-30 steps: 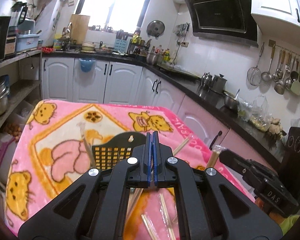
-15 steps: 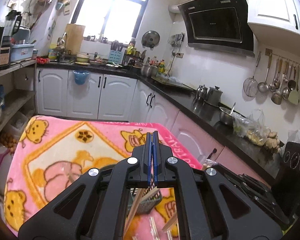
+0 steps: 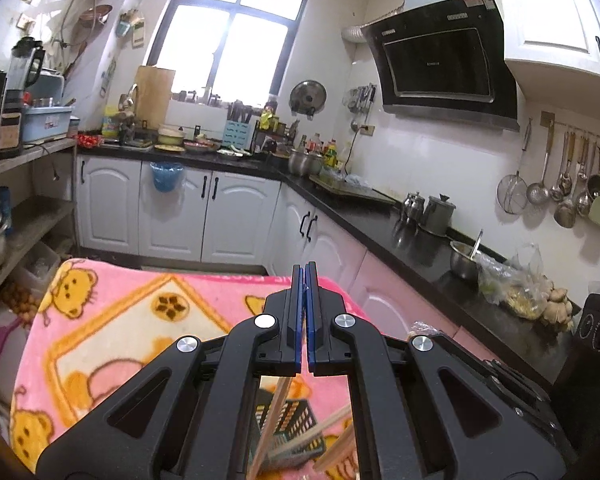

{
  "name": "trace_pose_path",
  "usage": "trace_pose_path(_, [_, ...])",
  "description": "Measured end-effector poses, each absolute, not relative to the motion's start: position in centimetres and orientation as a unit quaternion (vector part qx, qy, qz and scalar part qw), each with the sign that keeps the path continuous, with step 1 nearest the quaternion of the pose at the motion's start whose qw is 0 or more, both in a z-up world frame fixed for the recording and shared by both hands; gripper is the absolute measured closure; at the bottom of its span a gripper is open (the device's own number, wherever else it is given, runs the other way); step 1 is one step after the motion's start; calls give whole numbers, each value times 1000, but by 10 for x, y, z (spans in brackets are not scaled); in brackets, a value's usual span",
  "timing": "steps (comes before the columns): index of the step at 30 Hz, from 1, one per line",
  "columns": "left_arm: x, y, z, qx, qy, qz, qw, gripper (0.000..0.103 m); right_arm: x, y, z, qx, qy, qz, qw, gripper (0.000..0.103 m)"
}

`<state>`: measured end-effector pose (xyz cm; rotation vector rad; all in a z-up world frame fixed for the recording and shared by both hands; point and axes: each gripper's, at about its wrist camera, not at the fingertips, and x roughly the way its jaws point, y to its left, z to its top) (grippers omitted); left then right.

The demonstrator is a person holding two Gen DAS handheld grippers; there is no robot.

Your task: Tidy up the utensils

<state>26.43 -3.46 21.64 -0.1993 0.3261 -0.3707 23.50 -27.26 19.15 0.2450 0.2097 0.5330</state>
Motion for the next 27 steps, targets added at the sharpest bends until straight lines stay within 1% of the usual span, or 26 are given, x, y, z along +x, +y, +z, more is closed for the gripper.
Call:
trace_pose_path(12, [279,-43,225,-106,136,-180,969,103,254,-278,201,139,69,248,956,102])
trace_pose_path(27, [288,-43,199,-109,126,-192,967,103,271,-285,177,141,60,224,962,102])
